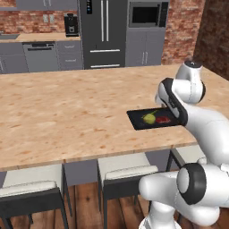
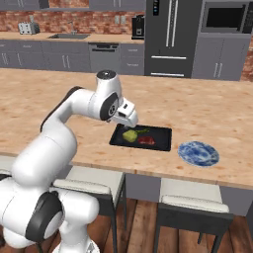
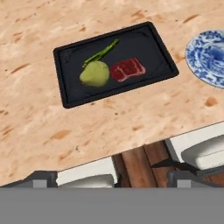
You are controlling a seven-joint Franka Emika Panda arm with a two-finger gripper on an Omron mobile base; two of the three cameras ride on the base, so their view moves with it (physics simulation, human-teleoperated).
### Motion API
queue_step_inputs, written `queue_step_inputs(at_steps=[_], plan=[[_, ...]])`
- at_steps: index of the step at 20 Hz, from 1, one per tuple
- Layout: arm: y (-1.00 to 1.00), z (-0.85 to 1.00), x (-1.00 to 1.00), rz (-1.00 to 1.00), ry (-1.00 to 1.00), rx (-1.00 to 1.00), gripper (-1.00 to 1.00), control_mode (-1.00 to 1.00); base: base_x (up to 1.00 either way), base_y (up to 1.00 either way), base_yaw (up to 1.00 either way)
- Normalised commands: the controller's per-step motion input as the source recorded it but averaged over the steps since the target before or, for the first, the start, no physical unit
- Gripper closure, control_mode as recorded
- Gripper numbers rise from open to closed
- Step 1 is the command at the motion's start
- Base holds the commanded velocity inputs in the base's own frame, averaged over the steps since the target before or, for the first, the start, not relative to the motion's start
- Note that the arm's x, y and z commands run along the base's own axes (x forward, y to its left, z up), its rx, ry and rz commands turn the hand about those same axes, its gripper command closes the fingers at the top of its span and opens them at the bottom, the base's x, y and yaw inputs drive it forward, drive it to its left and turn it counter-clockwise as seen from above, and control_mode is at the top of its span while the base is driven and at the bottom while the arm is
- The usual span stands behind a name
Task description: Create a steak meal by picking up the steak and asparagus from the tray and placing them on the plate. Leave the pear on the tray.
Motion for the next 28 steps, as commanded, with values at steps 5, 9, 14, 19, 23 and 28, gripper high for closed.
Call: queue_step_inputs(at_steps=[5,9,14,19,23,28], plan=[[0.0,-0.23,0.57,-0.12,0.01,0.05,-1.0,-1.0,0.0,0.0,0.0],[-0.05,-0.32,0.62,-0.12,0.09,0.03,-1.0,-1.0,0.0,0.0,0.0],[-0.25,-0.37,0.54,-0.04,0.08,0.03,-1.0,-1.0,0.0,0.0,0.0],[-0.37,-0.44,0.54,0.0,0.04,0.05,-1.0,-1.0,0.0,0.0,0.0],[-0.23,-0.35,0.62,0.0,0.04,0.05,-1.0,-1.0,0.0,0.0,0.0],[0.0,-0.24,0.58,0.0,0.05,0.0,-1.0,-1.0,0.0,0.0,0.0]])
